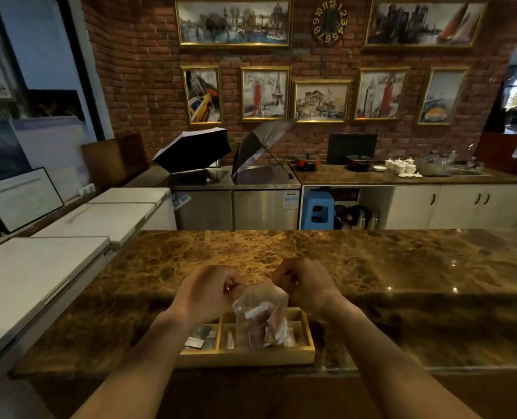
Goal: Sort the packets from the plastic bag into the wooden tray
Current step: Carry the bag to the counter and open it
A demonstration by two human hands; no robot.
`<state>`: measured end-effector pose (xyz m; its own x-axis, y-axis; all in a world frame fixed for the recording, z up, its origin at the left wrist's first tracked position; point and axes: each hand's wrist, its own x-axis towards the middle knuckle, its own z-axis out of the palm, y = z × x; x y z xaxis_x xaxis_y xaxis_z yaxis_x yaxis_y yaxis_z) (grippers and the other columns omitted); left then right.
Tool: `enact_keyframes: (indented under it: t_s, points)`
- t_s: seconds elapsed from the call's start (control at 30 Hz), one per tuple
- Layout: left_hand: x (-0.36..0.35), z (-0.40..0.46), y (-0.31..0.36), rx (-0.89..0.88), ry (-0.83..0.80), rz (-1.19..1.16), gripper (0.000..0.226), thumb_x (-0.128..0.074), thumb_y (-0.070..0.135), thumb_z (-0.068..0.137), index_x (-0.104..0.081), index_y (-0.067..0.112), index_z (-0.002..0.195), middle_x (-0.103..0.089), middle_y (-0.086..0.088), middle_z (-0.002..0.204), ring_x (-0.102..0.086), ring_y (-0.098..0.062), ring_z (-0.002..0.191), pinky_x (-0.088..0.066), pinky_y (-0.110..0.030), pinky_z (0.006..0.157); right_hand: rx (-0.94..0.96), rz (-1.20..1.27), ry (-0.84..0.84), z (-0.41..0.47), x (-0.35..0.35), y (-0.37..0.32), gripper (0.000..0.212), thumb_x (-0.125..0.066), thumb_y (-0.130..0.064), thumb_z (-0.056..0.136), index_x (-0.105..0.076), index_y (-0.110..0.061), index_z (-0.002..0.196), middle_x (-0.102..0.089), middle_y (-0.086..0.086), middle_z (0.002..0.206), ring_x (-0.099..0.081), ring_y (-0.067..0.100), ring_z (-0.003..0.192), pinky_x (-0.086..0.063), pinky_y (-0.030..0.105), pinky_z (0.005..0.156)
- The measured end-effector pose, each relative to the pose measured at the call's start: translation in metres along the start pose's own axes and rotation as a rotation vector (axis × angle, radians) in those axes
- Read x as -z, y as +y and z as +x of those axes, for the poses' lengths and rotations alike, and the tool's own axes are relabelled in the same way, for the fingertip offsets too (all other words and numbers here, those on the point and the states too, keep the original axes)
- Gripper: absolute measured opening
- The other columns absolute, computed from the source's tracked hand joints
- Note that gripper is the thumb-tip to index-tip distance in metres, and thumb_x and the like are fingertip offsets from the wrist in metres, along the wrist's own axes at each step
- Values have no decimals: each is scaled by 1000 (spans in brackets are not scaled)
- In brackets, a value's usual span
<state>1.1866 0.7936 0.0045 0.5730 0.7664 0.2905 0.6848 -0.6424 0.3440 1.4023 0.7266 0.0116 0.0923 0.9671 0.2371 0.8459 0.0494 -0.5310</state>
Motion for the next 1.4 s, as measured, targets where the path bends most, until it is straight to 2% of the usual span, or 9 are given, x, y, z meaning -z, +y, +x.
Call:
enact_keyframes:
  t_s: [0.2, 0.5, 0.6, 0.7, 0.83, 0.97, 1.07, 1.23, 1.4]
  points:
    - [-8, 20, 6, 31, 63, -51, 17, -69, 41, 89, -71, 37, 106, -74, 17, 94, -67, 0, 82, -60, -27, 73, 48, 140, -7, 25, -10, 17, 17, -67, -7, 89, -76, -21, 91, -75, -8, 95, -67, 8, 92, -58, 29, 84]
    - [-5, 44, 3, 101, -14, -138, 11, -72, 24, 87, -77, 33, 84, -72, 22, 79, -66, 3, 75, -60, -26, 72, 9, 131, 56, 38, -16, 8, 15, -69, -8, 90, -76, -21, 93, -74, -9, 96, -67, 8, 91, -58, 27, 81]
    - [-9, 48, 3, 129, -23, -220, 15, -71, 17, 87, -77, 29, 81, -74, 17, 81, -68, 2, 77, -58, -20, 72, -121, 155, 220, 36, -22, 3, 18, -74, -24, 90, -71, -21, 108, -69, -6, 104, -66, 13, 93, -59, 32, 80]
    - [-15, 47, 6, 171, -20, -312, 18, -71, 13, 88, -78, 29, 81, -74, 15, 81, -67, 4, 74, -53, -11, 66, -312, 294, 247, 31, -25, -4, 17, -75, -30, 89, -66, -21, 100, -69, -2, 100, -67, 17, 92, -62, 41, 80]
    - [-19, 45, 10, 280, 15, -458, 16, -71, 20, 90, -78, 32, 83, -76, 14, 92, -68, -4, 87, -59, -30, 82, -615, 725, 22, 24, -26, -25, 17, -75, -30, 90, -67, -16, 95, -76, 12, 98, -74, 22, 81, -64, 35, 62]
    - [-21, 40, 11, 368, 21, -584, 16, -72, 26, 87, -80, 35, 77, -77, 15, 83, -72, -10, 83, -60, -39, 83, -683, 965, 46, 21, -28, -42, 28, -73, -27, 93, -73, 0, 104, -78, 15, 94, -70, 24, 72, -59, 34, 60]
    - [-17, 37, 11, 418, 16, -681, 17, -70, 20, 89, -81, 30, 81, -78, 10, 78, -74, -13, 79, -62, -41, 82, -690, 998, 77, 21, -29, -49, 21, -74, -22, 92, -75, -2, 98, -79, 17, 95, -71, 23, 69, -58, 31, 57]
    - [-13, 30, 15, 490, -7, -852, 19, -68, 6, 88, -81, 20, 87, -78, -5, 88, -75, -20, 84, -64, -43, 81, -732, 1005, 78, 24, -30, -53, 9, -75, -11, 89, -73, -2, 87, -77, 13, 73, -72, 26, 63, -63, 50, 75]
    - [-8, 25, 20, 546, -3, -1026, 15, -71, -1, 86, -80, 9, 93, -76, -10, 97, -72, -26, 94, -62, -43, 86, -734, 1069, 53, 24, -29, -50, 6, -73, -8, 90, -72, -2, 90, -76, 11, 70, -73, 27, 61, -64, 45, 65]
